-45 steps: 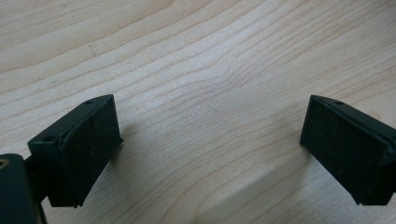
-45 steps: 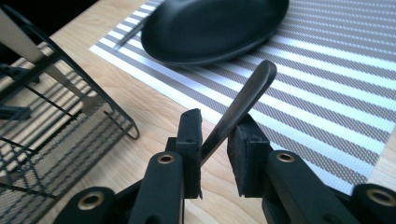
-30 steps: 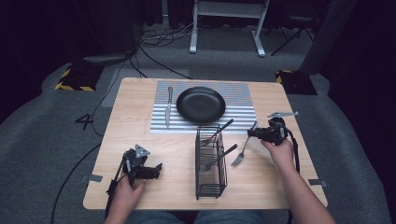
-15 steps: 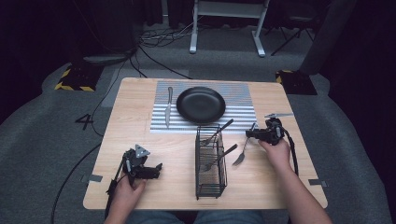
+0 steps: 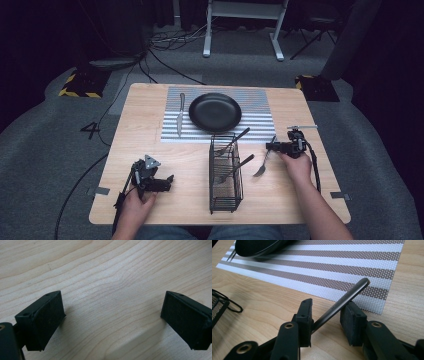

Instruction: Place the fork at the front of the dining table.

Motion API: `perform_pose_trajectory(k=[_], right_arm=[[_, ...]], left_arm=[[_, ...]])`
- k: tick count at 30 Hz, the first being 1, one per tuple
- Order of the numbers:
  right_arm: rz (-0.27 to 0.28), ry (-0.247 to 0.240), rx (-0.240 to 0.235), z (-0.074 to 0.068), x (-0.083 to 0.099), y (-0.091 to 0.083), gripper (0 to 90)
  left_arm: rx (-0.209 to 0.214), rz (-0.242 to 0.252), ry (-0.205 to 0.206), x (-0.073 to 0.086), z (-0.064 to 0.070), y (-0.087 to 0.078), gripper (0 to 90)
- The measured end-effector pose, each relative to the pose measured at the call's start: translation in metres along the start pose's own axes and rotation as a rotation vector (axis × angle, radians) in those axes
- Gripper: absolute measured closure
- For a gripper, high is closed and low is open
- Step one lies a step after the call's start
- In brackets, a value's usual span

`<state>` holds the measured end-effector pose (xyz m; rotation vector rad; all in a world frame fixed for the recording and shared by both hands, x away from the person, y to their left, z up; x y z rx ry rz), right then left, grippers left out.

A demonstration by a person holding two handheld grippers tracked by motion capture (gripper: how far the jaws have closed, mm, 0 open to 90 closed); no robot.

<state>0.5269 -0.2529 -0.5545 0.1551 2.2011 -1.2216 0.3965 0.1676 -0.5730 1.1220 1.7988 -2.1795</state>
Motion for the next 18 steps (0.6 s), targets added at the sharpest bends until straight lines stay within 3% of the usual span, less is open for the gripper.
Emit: perform_pose_trajectory(k=[6,12,18], right_arm=[[0.023,0.036,0.042,0.007,-0.002,-0.003,57.3],[0.017,0.025,0.076,0.007,-0.001,-0.008,54.6],[0.02,-0.046,0.102,-0.016,0.006,-0.02,51.5]], left_arm=[[0.0,0.0,-0.001,0.0,0.0,0.0,4.9],[0.0,0.0,0.0,0.0,0.0,0.0,4.9],[0.0,0.0,0.0,0.0,0.0,0.0,4.9]])
Point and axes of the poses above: each handheld gripper's, and its own axes: y roughly forward along the jaws, x roughly out of its underside, z roughly to its right, the point moved 9 cm from there along y, roughly forward along the jaws, and after that the axes turned 6 degrees about -z, right-handed, at the moved point
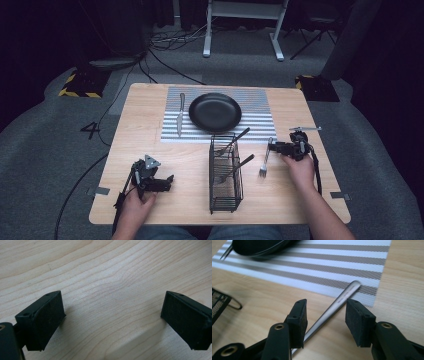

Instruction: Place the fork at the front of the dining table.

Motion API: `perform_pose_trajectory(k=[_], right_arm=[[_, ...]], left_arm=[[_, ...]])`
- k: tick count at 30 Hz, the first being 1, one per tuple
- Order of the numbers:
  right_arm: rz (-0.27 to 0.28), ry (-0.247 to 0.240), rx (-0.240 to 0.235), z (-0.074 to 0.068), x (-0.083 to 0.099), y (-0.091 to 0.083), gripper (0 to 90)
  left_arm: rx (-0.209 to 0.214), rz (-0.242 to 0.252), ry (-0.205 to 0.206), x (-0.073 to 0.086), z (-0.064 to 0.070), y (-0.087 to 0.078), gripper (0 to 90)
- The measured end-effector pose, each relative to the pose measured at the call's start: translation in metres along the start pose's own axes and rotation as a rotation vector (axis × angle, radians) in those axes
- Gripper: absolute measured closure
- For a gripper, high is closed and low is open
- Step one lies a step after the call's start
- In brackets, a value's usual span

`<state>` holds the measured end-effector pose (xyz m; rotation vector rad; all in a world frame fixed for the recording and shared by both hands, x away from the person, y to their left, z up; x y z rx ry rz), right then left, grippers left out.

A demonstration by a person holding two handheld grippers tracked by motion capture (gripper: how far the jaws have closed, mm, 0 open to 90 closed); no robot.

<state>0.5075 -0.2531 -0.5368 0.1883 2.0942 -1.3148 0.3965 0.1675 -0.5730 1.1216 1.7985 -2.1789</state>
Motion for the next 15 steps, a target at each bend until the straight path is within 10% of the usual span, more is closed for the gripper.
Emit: perform_pose_trajectory(k=[8,15], right_arm=[[-0.063,-0.078,0.028,-0.037,0.022,0.003,51.2],[-0.113,-0.159,0.198,-0.035,0.027,0.015,59.0]], left_arm=[[0.0,0.0,0.0,0.0,0.0,0.0,4.9],[0.0,0.0,0.0,0.0,0.0,0.0,4.9]])
Point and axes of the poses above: each handheld gripper's, and its own axes: y roughly forward along the jaws, x roughly out of its underside, z roughly to its right, the point moved 9 cm from there along y, roughly forward along the jaws, and after that the axes turned 6 degrees about -z, right-handed, at the moved point
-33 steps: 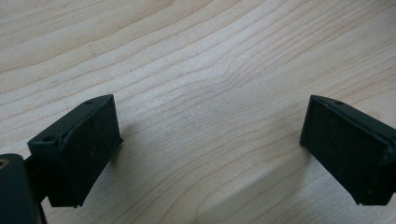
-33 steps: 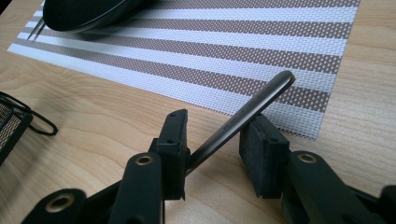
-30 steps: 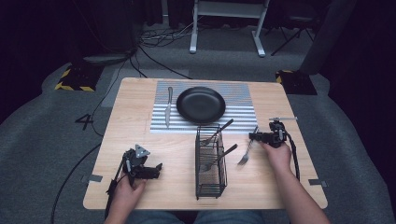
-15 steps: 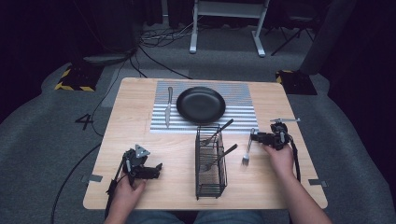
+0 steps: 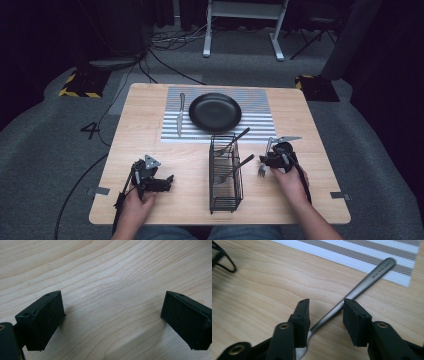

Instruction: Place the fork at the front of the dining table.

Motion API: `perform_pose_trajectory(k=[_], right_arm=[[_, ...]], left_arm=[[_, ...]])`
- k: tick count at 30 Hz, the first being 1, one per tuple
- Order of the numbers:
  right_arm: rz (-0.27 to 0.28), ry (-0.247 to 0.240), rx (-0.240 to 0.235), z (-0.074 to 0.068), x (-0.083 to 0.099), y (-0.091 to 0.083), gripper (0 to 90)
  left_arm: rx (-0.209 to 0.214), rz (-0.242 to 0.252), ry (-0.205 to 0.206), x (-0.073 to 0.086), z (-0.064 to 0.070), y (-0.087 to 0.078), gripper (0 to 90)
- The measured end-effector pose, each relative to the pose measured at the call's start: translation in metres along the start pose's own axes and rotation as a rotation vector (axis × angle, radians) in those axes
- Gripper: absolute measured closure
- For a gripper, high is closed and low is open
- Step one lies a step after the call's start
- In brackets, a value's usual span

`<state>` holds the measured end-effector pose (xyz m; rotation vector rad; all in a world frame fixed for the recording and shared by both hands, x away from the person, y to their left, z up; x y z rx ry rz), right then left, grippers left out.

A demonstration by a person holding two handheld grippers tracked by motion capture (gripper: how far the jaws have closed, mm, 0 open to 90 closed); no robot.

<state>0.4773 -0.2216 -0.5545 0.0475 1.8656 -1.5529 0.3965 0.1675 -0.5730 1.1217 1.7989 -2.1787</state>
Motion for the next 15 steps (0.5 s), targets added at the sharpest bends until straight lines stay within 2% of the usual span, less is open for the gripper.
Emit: perform_pose_trajectory(k=[1,3,8,10,15], right_arm=[[-0.002,-0.006,0.022,0.002,0.0,0.0,61.6],[-0.006,-0.003,0.027,0.004,0.001,-0.001,67.6],[-0.029,-0.003,0.038,0.011,0.008,-0.007,72.7],[-0.035,-0.003,0.045,0.017,0.012,-0.01,75.4],[-0.047,0.032,0.071,0.034,0.023,-0.018,81.2]], left_arm=[[0.0,0.0,0.0,0.0,0.0,0.0,5.0],[0.0,0.0,0.0,0.0,0.0,0.0,4.9],[0.0,0.0,0.0,0.0,0.0,0.0,5.0],[0.0,0.0,0.0,0.0,0.0,0.0,4.9],[0.0,0.0,0.0,0.0,0.0,0.0,5.0]])
Point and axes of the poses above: each handheld gripper's, and its own axes: y roughly forward along the jaws, x roughly out of its underside, z roughly to its right, the point moved 9 cm from there along y, roughly forward along the jaws, and after that the axes turned 6 degrees about -z, right-handed, at the moved point
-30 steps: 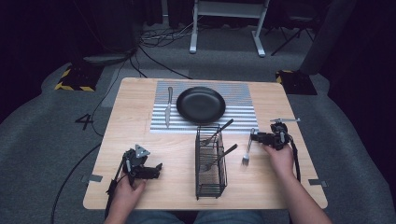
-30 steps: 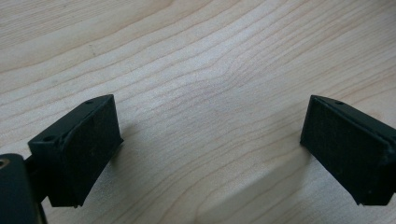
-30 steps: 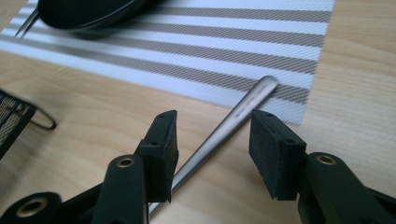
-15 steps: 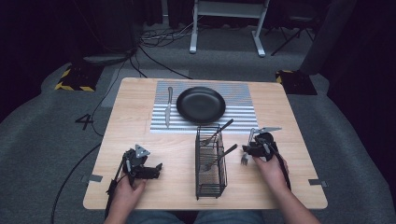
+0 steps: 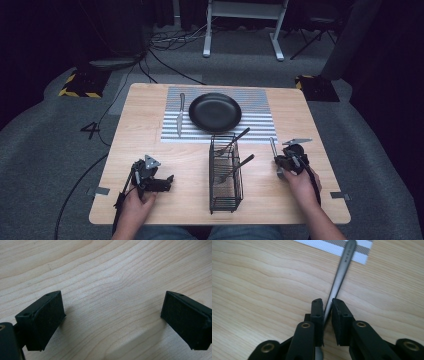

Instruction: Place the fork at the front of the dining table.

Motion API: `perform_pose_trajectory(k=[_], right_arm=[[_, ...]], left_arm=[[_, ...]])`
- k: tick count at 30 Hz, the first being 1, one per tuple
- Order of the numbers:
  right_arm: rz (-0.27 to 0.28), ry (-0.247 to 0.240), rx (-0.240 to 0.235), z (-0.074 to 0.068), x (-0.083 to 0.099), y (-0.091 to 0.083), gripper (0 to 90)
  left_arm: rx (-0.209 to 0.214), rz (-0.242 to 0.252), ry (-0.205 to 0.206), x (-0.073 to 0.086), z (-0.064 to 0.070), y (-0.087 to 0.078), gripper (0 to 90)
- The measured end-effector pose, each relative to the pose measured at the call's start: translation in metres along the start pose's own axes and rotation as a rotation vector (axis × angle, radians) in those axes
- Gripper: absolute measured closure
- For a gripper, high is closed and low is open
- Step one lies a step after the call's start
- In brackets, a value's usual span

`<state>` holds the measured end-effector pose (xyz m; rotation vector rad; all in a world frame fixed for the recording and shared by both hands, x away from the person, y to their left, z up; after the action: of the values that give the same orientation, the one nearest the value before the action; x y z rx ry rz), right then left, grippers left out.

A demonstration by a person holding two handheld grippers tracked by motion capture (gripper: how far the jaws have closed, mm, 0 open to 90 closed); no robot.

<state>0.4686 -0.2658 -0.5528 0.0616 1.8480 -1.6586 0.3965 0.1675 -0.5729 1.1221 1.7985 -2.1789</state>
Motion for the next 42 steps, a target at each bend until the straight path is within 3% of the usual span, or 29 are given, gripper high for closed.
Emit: perform_pose_trajectory(k=[6,15,19,28,42], right_arm=[[-0.004,0.011,0.005,0.009,0.005,-0.003,84.8],[0.043,-0.016,-0.009,0.002,-0.003,-0.013,84.8],[0.103,-0.013,-0.029,-0.001,-0.021,-0.029,84.8],[0.178,-0.024,-0.042,-0.003,-0.057,-0.047,84.8],[0.231,0.012,-0.03,0.008,-0.105,-0.051,84.8]], left_arm=[[0.0,0.0,0.0,0.0,0.0,0.0,5.0],[0.0,0.0,0.0,0.0,0.0,0.0,5.0],[-0.003,0.001,0.002,0.0,0.0,0.0,5.0],[-0.001,0.0,0.0,0.0,0.0,0.0,5.0],[0.001,0.002,-0.003,-0.001,0.0,0.001,4.9]])
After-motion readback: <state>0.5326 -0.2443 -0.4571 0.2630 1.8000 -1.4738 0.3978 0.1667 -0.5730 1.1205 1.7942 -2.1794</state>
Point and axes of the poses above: each handheld gripper's, and its own axes: y roughly forward along the jaws, x roughly out of its underside, z roughly to its right, the point moved 9 cm from there along y, roughly forward along the jaws, and after that the axes turned 6 degrees about -z, right-handed, at the moved point
